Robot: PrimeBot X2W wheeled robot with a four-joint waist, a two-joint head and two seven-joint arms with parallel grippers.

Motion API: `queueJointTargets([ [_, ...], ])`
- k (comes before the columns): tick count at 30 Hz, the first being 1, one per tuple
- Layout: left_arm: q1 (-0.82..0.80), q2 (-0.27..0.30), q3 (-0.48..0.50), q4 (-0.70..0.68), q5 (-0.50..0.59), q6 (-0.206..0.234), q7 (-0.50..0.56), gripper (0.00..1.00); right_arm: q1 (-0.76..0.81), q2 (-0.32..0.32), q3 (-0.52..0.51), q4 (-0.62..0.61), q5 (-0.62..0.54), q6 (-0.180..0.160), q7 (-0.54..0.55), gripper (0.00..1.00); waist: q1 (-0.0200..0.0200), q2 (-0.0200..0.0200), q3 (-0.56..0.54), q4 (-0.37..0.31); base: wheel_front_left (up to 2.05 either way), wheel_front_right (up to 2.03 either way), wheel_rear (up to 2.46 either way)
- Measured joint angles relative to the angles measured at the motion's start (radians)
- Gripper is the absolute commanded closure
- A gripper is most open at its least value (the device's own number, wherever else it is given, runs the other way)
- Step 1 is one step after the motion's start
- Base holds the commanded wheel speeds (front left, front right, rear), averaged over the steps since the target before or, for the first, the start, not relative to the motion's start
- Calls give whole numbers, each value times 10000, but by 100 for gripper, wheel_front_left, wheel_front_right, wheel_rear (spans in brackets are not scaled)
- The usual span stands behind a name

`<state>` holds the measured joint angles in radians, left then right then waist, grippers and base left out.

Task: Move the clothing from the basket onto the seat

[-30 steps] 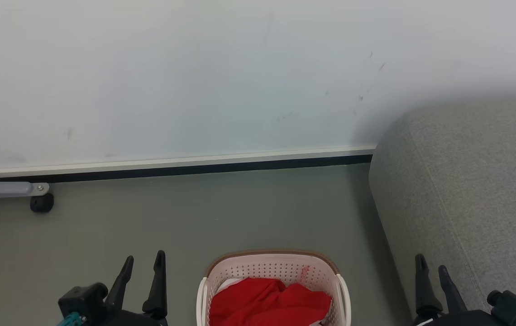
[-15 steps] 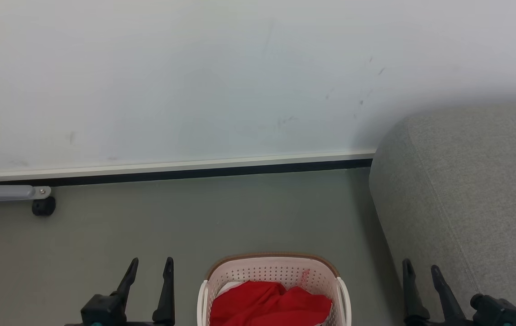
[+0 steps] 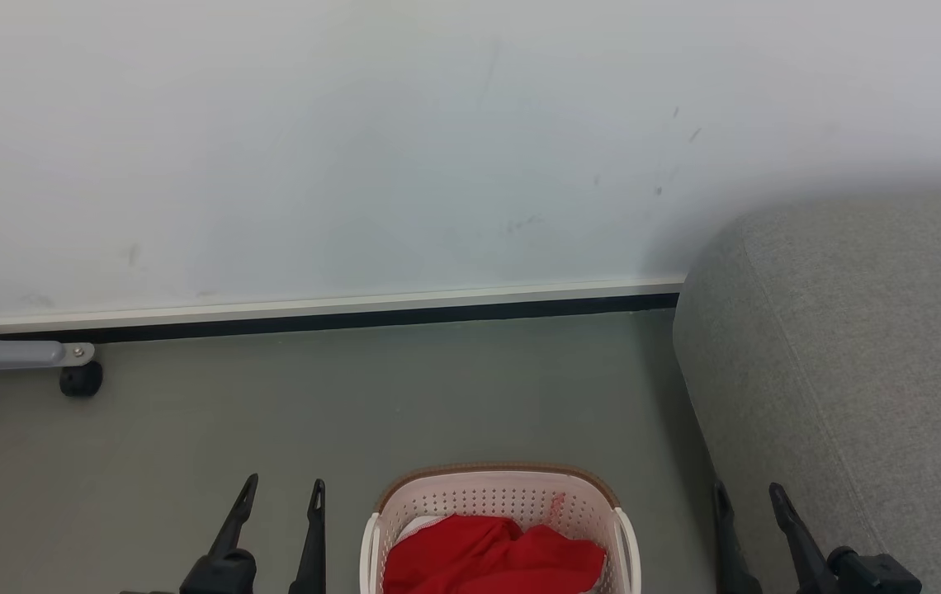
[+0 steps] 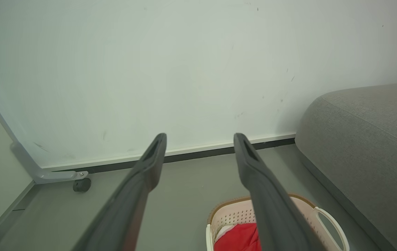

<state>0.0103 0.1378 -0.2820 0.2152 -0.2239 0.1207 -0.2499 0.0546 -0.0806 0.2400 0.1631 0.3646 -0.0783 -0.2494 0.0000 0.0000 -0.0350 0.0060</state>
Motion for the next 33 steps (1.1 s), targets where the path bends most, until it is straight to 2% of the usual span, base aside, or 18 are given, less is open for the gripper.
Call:
queueJointTargets([
  [33, 123, -40, 174, 23, 59, -161, 0, 0, 42, 10, -17, -58, -48, 52, -2, 0, 0, 0, 270, -7, 0, 0, 0],
])
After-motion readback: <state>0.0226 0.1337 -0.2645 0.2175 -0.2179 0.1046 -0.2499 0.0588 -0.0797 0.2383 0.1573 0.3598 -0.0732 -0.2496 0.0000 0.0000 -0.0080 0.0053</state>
